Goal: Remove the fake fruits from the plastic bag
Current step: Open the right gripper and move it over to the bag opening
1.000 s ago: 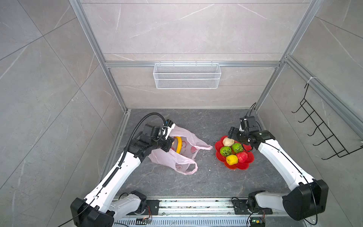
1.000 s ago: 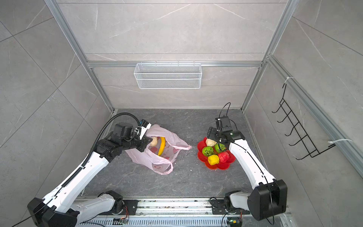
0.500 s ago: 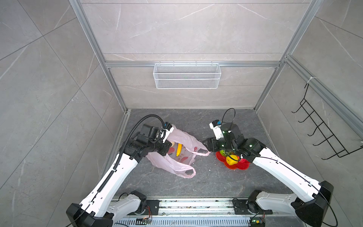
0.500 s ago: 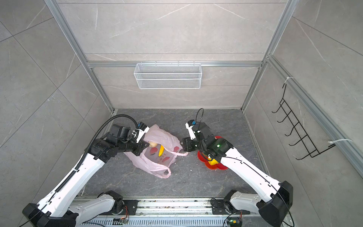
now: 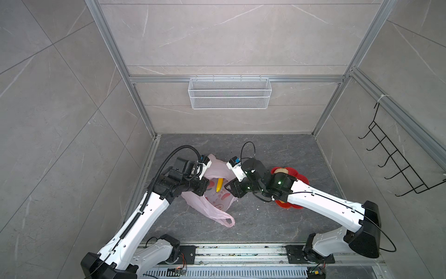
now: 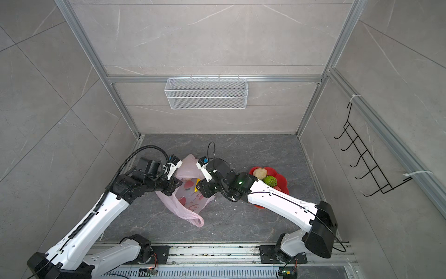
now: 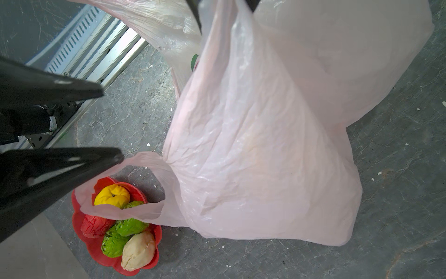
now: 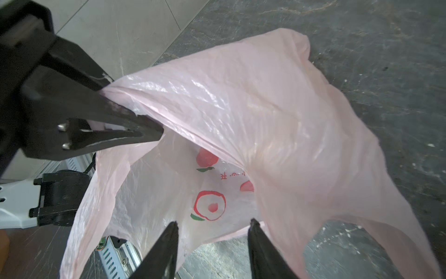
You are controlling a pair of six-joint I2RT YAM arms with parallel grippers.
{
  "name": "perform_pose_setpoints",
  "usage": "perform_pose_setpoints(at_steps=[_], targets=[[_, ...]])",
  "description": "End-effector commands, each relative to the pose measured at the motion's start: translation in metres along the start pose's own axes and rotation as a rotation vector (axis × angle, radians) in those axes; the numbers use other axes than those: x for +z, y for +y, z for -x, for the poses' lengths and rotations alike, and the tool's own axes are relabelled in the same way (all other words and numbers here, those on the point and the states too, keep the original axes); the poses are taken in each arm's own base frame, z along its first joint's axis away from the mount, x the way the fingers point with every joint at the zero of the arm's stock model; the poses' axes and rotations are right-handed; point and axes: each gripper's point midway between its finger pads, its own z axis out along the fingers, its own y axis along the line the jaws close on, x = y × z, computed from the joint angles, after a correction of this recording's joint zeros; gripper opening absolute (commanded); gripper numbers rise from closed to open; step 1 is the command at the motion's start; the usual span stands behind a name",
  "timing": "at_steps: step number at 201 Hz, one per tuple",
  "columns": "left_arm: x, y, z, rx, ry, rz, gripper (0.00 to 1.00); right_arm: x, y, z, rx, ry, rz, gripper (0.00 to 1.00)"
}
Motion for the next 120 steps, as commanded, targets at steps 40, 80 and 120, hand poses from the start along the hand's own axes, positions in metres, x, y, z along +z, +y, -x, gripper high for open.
perform_pose_setpoints(at_steps=[40, 80, 120], targets=[[-0.004, 0.01, 0.013, -0.033, -0.08, 0.067, 0.09, 0.074, 0.001, -0.016, 0.11, 0.004, -0.018, 0.46], [-0.003, 0.015, 0.015, -0.076, -0.122, 0.088, 0.09, 0.119, -0.017, -0.016, 0.18, -0.029, -0.105, 0.47], [-0.005, 0.014, 0.021, -0.092, -0.172, 0.079, 0.09, 0.156, -0.035, -0.012, 0.229, -0.095, -0.18, 0.56]])
